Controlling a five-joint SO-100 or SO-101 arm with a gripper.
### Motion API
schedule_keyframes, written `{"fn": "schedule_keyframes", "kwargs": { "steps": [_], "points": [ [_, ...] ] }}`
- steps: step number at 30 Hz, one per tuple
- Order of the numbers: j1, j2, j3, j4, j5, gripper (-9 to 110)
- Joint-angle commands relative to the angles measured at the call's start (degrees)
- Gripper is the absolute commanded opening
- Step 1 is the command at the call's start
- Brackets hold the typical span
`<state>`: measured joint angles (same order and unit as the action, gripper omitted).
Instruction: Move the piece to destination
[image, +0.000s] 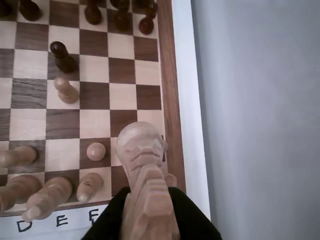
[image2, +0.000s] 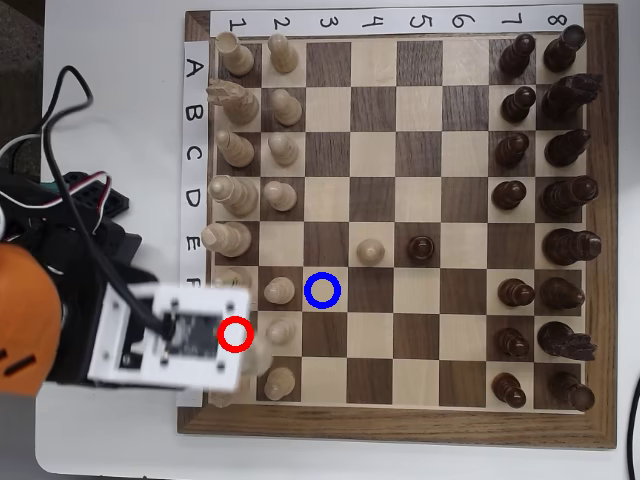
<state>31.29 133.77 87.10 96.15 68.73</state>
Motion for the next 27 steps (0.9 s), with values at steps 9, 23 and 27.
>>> {"fn": "schedule_keyframes", "kwargs": {
  "steps": [9, 23, 27],
  "points": [
    [-10.99, 0.53, -0.79, -6.33, 3.25, 0],
    [-14.50, -6.50, 10.37, -18.19, 10.55, 2],
    [-14.41, -6.33, 14.33, -19.60, 10.11, 2]
  ]
}}
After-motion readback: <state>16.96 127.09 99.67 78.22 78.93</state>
